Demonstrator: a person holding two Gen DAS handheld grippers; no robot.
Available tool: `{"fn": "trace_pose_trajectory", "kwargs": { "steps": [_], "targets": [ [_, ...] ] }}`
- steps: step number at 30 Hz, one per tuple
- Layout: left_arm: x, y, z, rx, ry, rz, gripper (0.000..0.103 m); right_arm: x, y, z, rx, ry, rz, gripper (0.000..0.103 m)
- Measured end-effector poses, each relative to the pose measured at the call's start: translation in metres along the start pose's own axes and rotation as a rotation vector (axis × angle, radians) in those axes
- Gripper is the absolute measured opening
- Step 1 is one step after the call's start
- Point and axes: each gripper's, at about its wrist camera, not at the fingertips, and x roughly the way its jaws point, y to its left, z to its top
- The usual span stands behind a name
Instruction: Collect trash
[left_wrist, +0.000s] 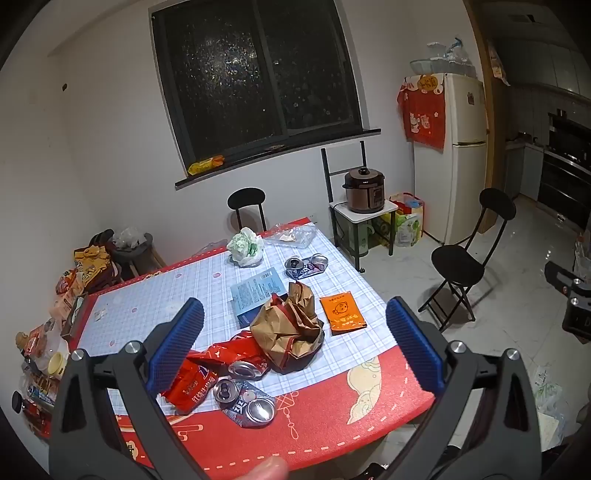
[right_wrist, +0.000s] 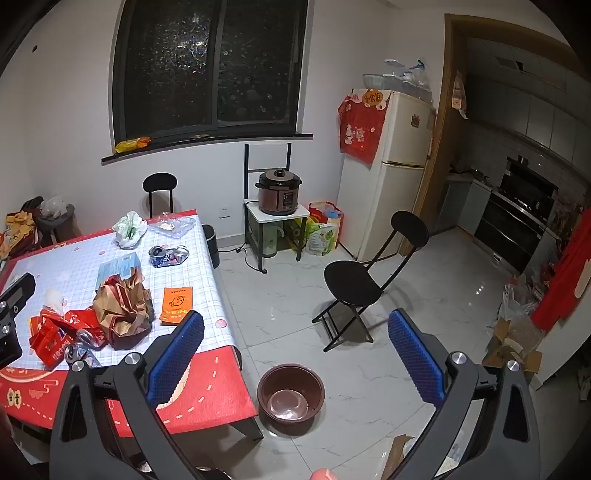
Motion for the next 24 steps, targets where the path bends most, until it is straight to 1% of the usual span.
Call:
{"fn": "trace_pose_trajectory", "kwargs": {
  "steps": [15,24],
  "targets": [
    [-0.002,0.001,0.0009,-0.001,-0.003,0.011,0.097,0.0047,0.0012,-0.0004,0.002,0.005,-0.007,0.098],
    [0.003,0.003,-0.0046,-0.012,-0.002,0.018,0.097,0.0029,0.0019,-0.0001,0.0,0.008,-0.012,0.098]
  ]
}}
